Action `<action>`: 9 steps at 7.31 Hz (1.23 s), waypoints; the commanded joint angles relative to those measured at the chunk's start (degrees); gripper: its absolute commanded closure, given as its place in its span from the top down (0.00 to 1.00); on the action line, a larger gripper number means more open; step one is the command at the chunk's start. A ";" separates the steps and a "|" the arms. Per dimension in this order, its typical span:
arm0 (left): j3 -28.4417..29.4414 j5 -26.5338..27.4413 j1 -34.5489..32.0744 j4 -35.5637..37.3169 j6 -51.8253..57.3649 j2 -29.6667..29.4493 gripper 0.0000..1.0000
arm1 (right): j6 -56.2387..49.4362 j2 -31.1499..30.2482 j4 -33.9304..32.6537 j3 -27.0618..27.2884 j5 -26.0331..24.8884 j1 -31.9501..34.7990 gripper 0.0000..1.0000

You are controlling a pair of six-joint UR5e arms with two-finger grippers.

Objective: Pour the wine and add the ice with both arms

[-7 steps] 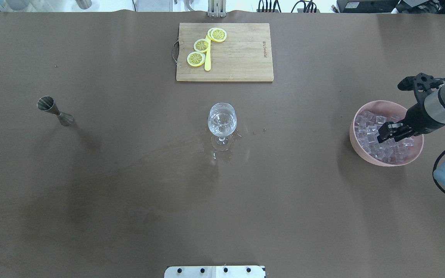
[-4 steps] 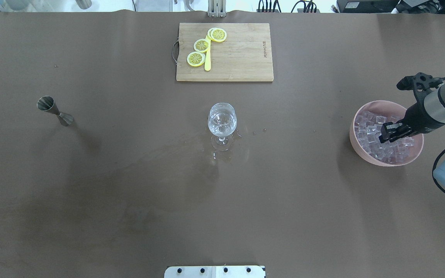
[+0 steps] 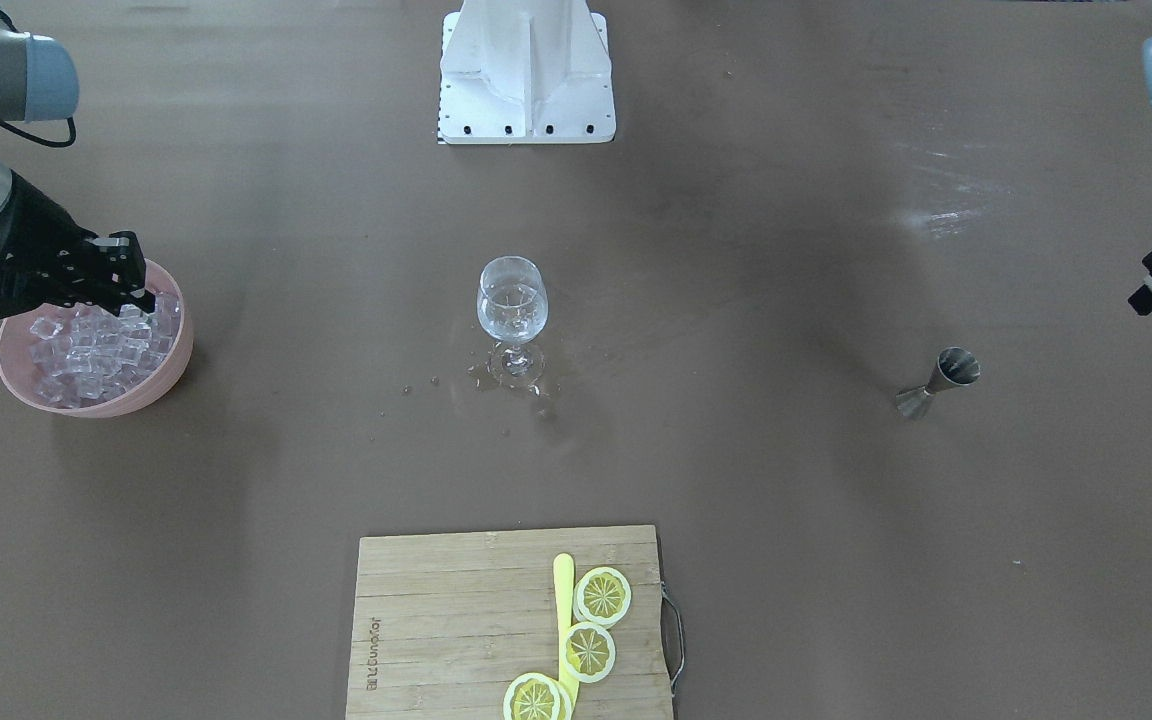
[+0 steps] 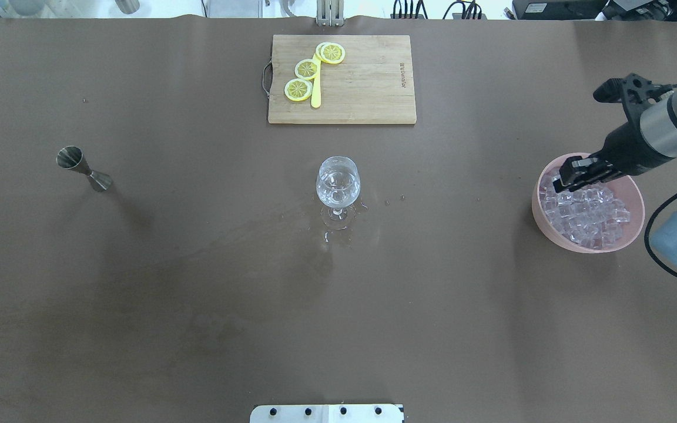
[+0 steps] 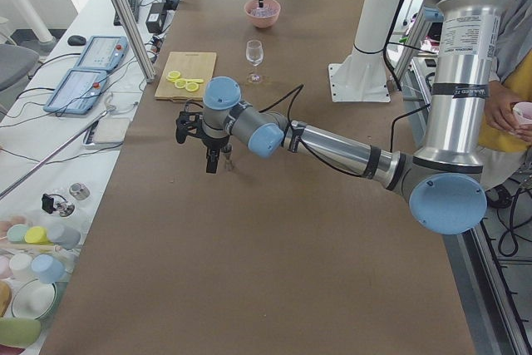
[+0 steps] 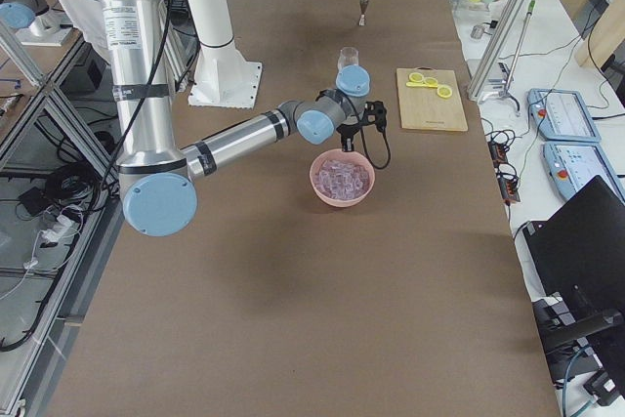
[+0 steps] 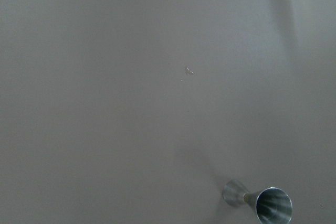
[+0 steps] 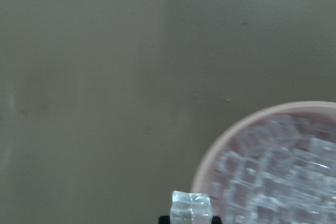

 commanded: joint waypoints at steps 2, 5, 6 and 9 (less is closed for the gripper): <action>0.07 -0.25 -0.38 -0.01 -0.29 0.00 0.97 | 23.85 23.36 -12.43 -0.45 -12.40 -13.77 0.00; 0.25 -0.24 -0.38 -0.01 -0.64 0.00 0.97 | 31.46 32.47 -13.61 -3.35 -13.25 -16.97 0.00; 0.16 -0.16 -0.46 -0.01 -0.56 0.00 0.97 | 31.38 32.48 -13.61 -3.36 -13.42 -17.15 0.00; -0.02 -0.25 -0.46 -0.01 -0.64 0.00 0.97 | 31.73 33.45 -13.61 -4.41 -13.86 -17.24 0.71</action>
